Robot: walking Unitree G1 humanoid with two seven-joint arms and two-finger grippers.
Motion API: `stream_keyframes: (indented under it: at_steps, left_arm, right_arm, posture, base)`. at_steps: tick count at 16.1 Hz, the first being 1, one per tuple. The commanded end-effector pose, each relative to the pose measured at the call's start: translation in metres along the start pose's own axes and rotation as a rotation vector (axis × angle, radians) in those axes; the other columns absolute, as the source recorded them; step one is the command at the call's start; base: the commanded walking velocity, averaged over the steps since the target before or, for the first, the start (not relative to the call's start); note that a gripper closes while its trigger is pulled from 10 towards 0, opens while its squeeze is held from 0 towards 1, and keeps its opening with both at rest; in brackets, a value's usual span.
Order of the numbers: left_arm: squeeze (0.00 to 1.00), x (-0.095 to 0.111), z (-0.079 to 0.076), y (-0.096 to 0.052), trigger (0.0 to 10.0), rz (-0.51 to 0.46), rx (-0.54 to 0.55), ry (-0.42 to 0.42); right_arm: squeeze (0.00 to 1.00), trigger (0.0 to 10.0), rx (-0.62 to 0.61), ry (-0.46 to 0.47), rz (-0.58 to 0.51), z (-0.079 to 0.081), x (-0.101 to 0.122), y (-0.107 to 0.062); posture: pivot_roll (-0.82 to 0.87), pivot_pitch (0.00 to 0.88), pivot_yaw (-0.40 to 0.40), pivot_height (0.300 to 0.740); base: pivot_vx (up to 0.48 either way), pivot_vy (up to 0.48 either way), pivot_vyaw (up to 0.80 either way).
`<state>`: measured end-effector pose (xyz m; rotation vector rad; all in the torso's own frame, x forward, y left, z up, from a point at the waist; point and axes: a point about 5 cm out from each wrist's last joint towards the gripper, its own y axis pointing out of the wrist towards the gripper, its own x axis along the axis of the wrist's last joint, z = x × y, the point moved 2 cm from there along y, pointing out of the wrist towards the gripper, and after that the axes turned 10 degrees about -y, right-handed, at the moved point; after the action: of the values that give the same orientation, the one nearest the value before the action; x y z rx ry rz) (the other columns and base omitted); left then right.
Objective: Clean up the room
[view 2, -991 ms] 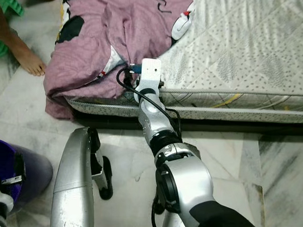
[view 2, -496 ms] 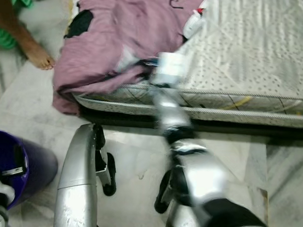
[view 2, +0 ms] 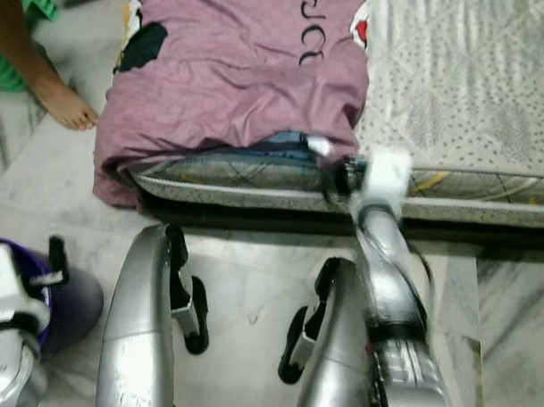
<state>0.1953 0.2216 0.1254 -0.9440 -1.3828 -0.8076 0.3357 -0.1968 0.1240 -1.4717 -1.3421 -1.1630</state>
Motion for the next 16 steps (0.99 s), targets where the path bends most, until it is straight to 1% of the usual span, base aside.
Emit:
stream_keyframes:
  at_steps: [1, 2, 3, 4, 5, 7, 8, 9, 10, 11, 12, 13, 14, 15, 16]
  left_arm:
    - [0.00, -0.008, 0.007, -0.001, 10.0, 0.030, 0.015, 0.017]
    - [0.00, -0.008, 0.005, 0.002, 10.0, 0.023, 0.010, 0.014]
    - [0.00, -0.008, 0.004, 0.008, 10.0, 0.014, 0.010, 0.007]
    - [0.00, -0.008, 0.001, 0.011, 10.0, 0.007, 0.008, 0.001]
    - [0.00, -0.008, 0.000, 0.014, 10.0, 0.004, 0.006, -0.002]
    - [0.00, -0.007, -0.004, 0.017, 10.0, -0.007, -0.001, -0.011]
    - [0.00, -0.006, -0.006, 0.019, 10.0, -0.015, -0.005, -0.017]
    - [0.00, -0.005, -0.007, 0.022, 10.0, -0.023, -0.005, -0.021]
    - [0.00, -0.003, -0.008, 0.024, 10.0, -0.034, -0.002, -0.027]
    - [0.00, -0.002, -0.008, 0.024, 10.0, -0.043, -0.001, -0.029]
    - [0.00, 0.001, -0.008, 0.024, 10.0, -0.055, 0.000, -0.030]
    - [0.00, 0.004, -0.008, 0.025, 10.0, -0.066, 0.003, -0.031]
    - [0.00, 0.004, -0.007, 0.025, 10.0, -0.070, 0.005, -0.031]
    - [0.00, 0.006, -0.007, 0.024, 10.0, -0.079, 0.006, -0.030]
    - [0.00, 0.007, -0.007, 0.024, 10.0, -0.081, 0.006, -0.029]
  right_arm:
    - [0.00, 10.0, 0.035, -0.020, 0.045, 0.000, -0.008, -0.010]
    - [0.00, 10.0, 0.050, -0.035, 0.069, -0.003, -0.013, -0.021]
    - [0.00, 10.0, 0.057, -0.058, 0.116, -0.011, -0.025, -0.030]
    - [0.00, 10.0, 0.054, -0.073, 0.147, -0.016, -0.030, -0.036]
    - [0.00, 10.0, 0.053, -0.084, 0.163, -0.018, -0.030, -0.038]
    - [0.00, 10.0, 0.030, -0.072, 0.146, -0.022, -0.021, -0.028]
    - [0.00, 10.0, 0.005, -0.053, 0.097, -0.024, -0.006, -0.014]
    - [0.00, 10.0, -0.014, -0.014, 0.042, -0.024, 0.011, 0.004]
    - [0.00, 10.0, -0.020, 0.049, -0.012, -0.019, 0.032, 0.022]
    - [0.00, 10.0, -0.015, 0.094, -0.047, -0.014, 0.045, 0.032]
    - [0.00, 10.0, 0.027, 0.144, -0.086, -0.002, 0.061, 0.043]
    - [0.00, 10.0, 0.086, 0.193, -0.113, 0.014, 0.075, 0.052]
    - [0.00, 10.0, 0.124, 0.212, -0.121, 0.022, 0.080, 0.054]
    - [0.00, 10.0, 0.268, 0.292, -0.127, 0.057, 0.093, 0.061]
    - [0.00, 10.0, 0.334, 0.317, -0.126, 0.076, 0.098, 0.061]
  posture:
    - [0.06, 0.349, -0.007, 0.530]
    - [0.05, 0.337, -0.009, 0.530]
    - [0.04, 0.318, -0.013, 0.530]
    - [0.03, 0.307, -0.015, 0.530]
    - [0.03, 0.302, -0.016, 0.530]
    - [0.02, 0.285, -0.016, 0.530]
    - [0.02, 0.278, -0.017, 0.530]
    - [0.02, 0.267, -0.019, 0.530]
    - [0.03, 0.263, -0.020, 0.530]
    - [0.03, 0.264, -0.020, 0.530]
    - [0.05, 0.263, -0.021, 0.530]
    - [0.06, 0.262, -0.021, 0.530]
    - [0.06, 0.262, -0.021, 0.530]
    - [0.07, 0.262, -0.021, 0.530]
    - [0.07, 0.263, -0.020, 0.530]
  base:
    - [0.000, 0.000, 0.00]
    - [0.000, 0.000, 0.00]
    - [0.000, 0.000, 0.00]
    - [0.000, 0.000, 0.00]
    - [0.000, 0.000, 0.00]
    - [0.000, 0.000, 0.00]
    - [0.000, 0.000, 0.00]
    - [0.000, 0.000, 0.00]
    - [0.000, 0.000, 0.00]
    - [0.000, 0.000, 0.00]
    - [0.000, 0.000, 0.00]
    - [0.000, 0.000, 0.00]
    - [0.000, 0.000, 0.00]
    - [0.000, 0.000, 0.00]
    - [0.000, 0.000, 0.00]
